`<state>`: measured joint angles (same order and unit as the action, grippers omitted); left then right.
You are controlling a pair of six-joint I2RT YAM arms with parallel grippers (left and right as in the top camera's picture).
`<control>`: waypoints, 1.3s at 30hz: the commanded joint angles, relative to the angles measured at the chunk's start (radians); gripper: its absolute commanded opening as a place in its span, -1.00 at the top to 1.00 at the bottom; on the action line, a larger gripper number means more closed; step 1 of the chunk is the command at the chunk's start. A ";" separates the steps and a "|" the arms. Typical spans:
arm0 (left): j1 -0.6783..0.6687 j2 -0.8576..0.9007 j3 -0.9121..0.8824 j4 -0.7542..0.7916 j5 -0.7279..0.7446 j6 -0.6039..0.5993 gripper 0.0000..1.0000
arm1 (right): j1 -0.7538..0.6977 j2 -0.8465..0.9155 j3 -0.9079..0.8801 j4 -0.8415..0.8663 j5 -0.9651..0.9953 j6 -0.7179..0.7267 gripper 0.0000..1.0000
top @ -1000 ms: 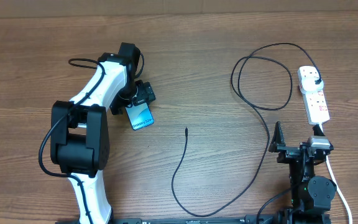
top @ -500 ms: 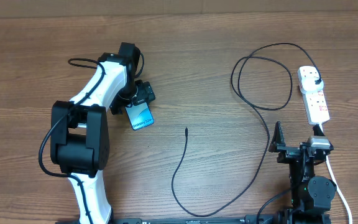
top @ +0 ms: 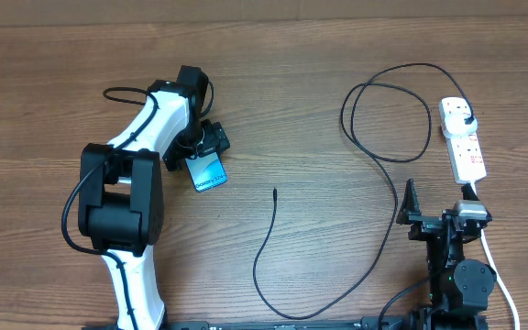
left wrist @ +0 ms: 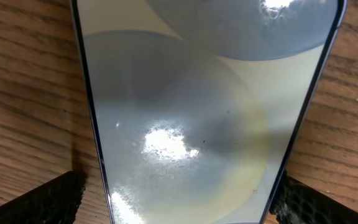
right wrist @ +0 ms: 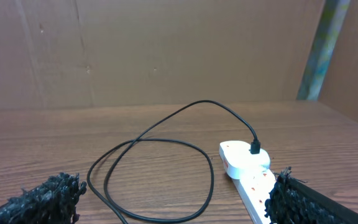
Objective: Plug charger to phone and switch on socket
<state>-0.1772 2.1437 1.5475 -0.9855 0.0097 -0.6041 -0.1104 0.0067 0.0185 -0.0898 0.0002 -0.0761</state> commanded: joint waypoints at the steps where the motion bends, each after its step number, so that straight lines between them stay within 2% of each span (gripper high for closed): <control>1: -0.005 0.011 0.010 0.004 -0.021 -0.021 -0.99 | 0.004 -0.003 -0.011 0.006 0.006 -0.004 -1.00; 39: -0.005 0.060 0.010 -0.024 0.021 -0.001 -1.00 | 0.004 -0.003 -0.011 0.006 0.006 -0.003 -1.00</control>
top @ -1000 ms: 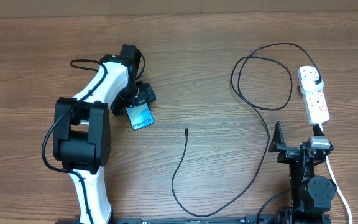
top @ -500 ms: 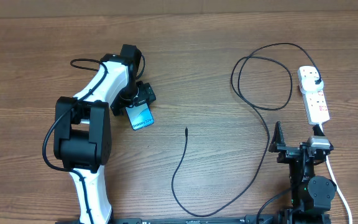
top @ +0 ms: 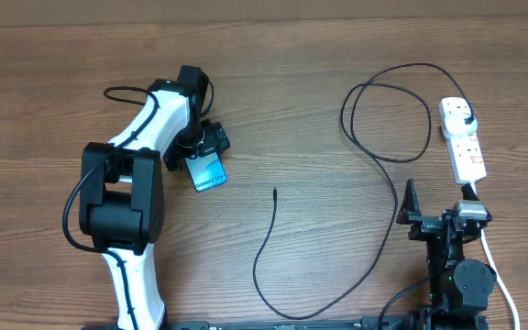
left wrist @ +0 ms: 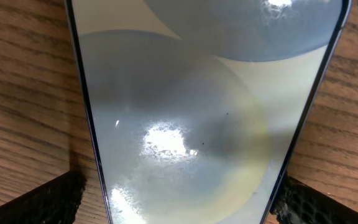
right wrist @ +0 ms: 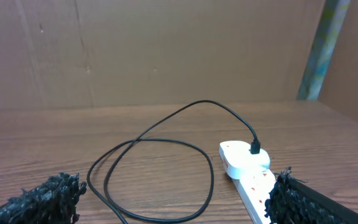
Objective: Plug charger to phone and switch on socket
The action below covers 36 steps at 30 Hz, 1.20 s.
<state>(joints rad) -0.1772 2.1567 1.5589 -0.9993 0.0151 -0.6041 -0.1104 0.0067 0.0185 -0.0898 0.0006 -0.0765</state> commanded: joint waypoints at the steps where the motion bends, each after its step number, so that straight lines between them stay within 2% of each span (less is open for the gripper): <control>1: -0.005 0.047 -0.001 -0.010 0.020 0.000 -1.00 | 0.004 -0.003 -0.011 0.006 0.006 -0.003 -1.00; 10: 0.027 0.047 -0.001 -0.016 0.095 0.006 -1.00 | 0.004 -0.003 -0.011 0.006 0.006 -0.003 -1.00; 36: 0.033 0.047 -0.001 0.014 0.052 0.043 -0.99 | 0.004 -0.003 -0.011 0.005 0.006 -0.003 -1.00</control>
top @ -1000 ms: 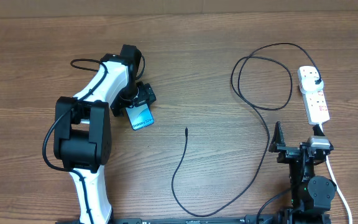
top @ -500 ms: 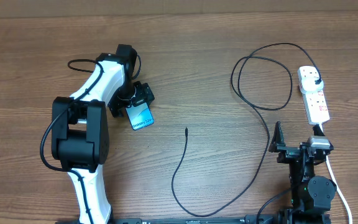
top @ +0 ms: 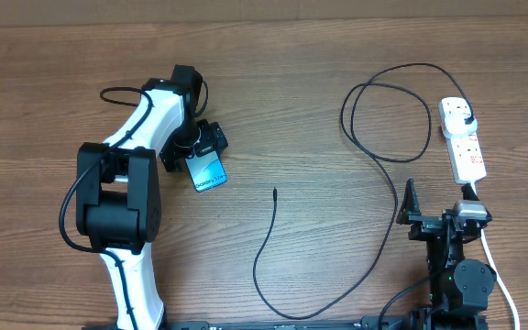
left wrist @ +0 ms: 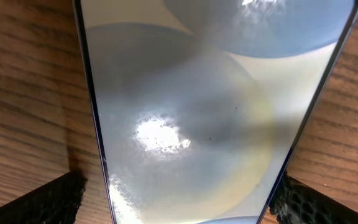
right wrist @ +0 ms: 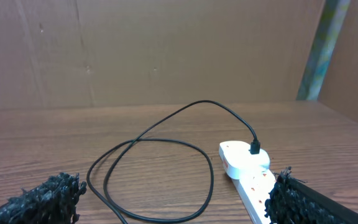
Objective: Plug charger to phone and switch on socket
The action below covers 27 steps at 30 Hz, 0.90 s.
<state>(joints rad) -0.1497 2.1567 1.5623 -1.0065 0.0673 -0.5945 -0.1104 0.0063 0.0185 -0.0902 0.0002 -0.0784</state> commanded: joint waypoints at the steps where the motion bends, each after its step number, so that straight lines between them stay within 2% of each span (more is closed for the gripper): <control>1: 0.005 0.047 -0.004 0.024 -0.002 0.034 -0.99 | 0.004 -0.002 -0.011 0.006 0.006 -0.002 -1.00; 27: -0.021 0.047 -0.004 0.012 -0.079 -0.006 -1.00 | 0.004 -0.002 -0.011 0.006 0.006 -0.002 -1.00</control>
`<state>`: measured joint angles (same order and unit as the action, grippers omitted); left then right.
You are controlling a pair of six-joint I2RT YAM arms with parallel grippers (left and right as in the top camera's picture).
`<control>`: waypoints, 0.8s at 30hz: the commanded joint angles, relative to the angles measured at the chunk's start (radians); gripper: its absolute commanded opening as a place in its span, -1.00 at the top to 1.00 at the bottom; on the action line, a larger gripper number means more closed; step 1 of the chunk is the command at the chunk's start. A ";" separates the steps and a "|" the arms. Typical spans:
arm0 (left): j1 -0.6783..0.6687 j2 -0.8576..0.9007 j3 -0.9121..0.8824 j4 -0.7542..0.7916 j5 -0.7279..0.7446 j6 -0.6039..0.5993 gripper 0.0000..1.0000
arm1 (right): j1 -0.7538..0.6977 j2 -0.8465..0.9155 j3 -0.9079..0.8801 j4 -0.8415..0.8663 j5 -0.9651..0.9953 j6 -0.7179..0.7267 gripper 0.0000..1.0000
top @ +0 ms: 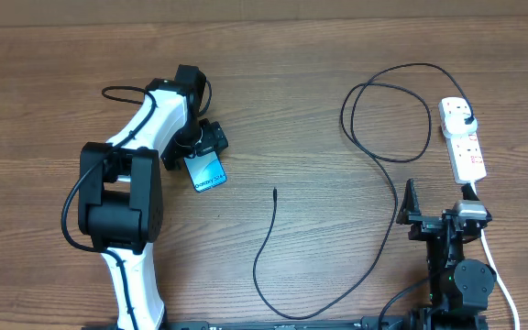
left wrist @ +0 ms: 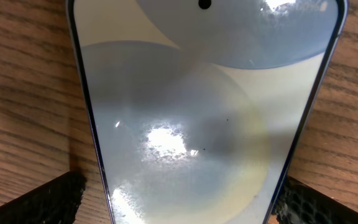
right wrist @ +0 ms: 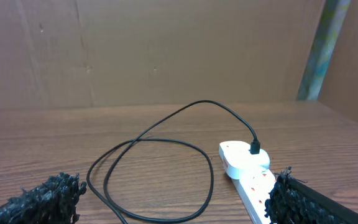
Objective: Plug charger to phone and switch on socket
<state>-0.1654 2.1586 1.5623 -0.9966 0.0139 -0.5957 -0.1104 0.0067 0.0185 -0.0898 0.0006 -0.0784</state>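
A phone (top: 207,172) with a pale blue screen lies flat on the wooden table at the left. My left gripper (top: 198,158) stands open over its far end, one finger on each side. In the left wrist view the phone (left wrist: 197,124) fills the frame between the fingertips (left wrist: 55,199) of the left gripper (left wrist: 179,202). The black charger cable's free end (top: 274,191) lies loose at mid-table. The cable loops to a white adapter (top: 457,112) in the white power strip (top: 467,154). My right gripper (top: 440,206) rests open at the near right, empty.
The right wrist view looks across the cable loop (right wrist: 154,180) to the power strip (right wrist: 253,183), with a brown board wall (right wrist: 166,50) behind. The cable (top: 374,238) runs close past my right arm's left side. The strip's white lead (top: 493,266) trails toward the front edge.
My left gripper has shifted slightly over the phone. The phone's front camera dot now shows at the top of the left wrist view. The phone, cable and right arm have not moved.
At every earlier moment my left gripper straddled the far end of the phone lying on the table, with only small shifts of the wrist. The cable end stayed loose at mid-table and my right gripper stayed open at the near right.
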 commanded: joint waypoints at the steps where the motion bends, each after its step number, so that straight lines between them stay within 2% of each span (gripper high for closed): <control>1: -0.005 0.045 -0.004 -0.002 -0.026 -0.010 -1.00 | 0.004 -0.003 -0.011 0.006 0.006 -0.002 -1.00; 7: -0.005 0.045 -0.004 -0.029 -0.053 -0.049 -0.99 | 0.004 -0.003 -0.011 0.006 0.006 -0.002 -1.00; 24: -0.005 0.045 -0.005 -0.039 -0.077 -0.047 -1.00 | 0.004 -0.003 -0.011 0.006 0.006 -0.001 -1.00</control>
<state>-0.1688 2.1586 1.5646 -1.0237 0.0010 -0.6300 -0.1104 0.0063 0.0185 -0.0902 0.0002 -0.0788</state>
